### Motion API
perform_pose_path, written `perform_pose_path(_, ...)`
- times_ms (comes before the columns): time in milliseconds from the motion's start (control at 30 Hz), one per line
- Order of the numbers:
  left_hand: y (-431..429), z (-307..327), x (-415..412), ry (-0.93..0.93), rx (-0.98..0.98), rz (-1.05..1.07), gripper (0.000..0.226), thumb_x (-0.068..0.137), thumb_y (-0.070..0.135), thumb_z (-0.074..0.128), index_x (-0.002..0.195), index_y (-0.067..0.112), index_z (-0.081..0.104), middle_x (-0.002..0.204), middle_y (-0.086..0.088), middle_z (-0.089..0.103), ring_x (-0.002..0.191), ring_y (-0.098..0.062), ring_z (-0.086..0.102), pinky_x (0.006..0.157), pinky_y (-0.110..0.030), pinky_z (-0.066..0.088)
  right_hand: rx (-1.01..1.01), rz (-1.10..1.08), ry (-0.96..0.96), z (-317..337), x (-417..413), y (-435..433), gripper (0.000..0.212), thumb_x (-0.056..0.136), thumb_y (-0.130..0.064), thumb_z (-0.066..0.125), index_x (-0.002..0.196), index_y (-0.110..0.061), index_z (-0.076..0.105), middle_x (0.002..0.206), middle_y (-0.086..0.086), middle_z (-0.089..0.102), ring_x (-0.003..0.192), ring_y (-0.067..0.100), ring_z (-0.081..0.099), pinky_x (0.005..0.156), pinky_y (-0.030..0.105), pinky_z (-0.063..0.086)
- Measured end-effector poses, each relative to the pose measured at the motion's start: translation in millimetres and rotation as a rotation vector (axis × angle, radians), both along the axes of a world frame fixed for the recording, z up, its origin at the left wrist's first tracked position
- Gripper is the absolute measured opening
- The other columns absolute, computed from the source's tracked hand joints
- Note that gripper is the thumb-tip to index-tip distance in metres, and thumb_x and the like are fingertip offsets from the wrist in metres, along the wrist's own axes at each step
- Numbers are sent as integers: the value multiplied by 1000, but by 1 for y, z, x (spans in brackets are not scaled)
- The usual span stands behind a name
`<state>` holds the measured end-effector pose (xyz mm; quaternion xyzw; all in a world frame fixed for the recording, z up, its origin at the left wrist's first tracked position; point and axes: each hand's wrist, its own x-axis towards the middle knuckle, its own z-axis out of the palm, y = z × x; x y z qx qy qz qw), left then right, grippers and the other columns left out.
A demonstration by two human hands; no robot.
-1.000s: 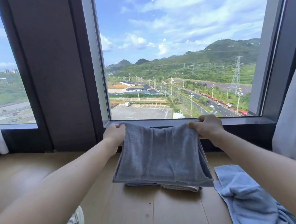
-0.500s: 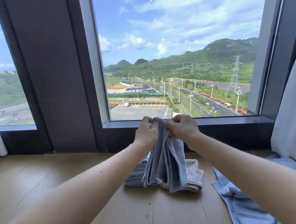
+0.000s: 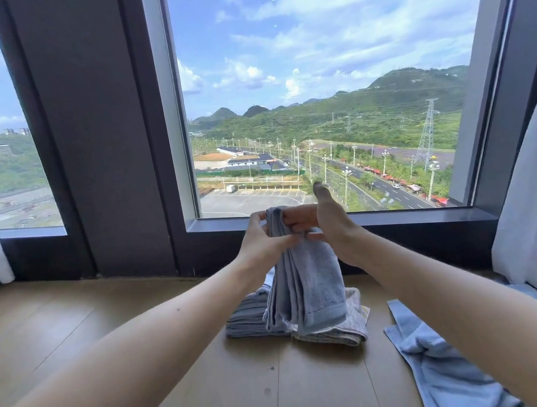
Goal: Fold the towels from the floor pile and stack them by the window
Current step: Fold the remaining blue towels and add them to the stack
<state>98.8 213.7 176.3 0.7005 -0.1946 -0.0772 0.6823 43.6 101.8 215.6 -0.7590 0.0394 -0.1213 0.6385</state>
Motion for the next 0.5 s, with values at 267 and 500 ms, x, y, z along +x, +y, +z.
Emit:
perform_pose_path(267,20,29,5,89,-199,-10,19,89,-3,53,96,14,55,80,-7,65,61,-19,64,56,-27,55,-177,-207,-89,-11,-5,-39,52,89,-34,58,136,-19,43,133,5,47,116,21,46,93,30,36)
perform_pose_path(500,41,36,13,345,-262,-111,22,85,24,59,67,11,62,57,-5,61,52,-19,59,60,-27,47,364,294,288,-56,-17,-37,93,41,-54,86,122,-18,57,115,1,67,109,20,60,107,40,37)
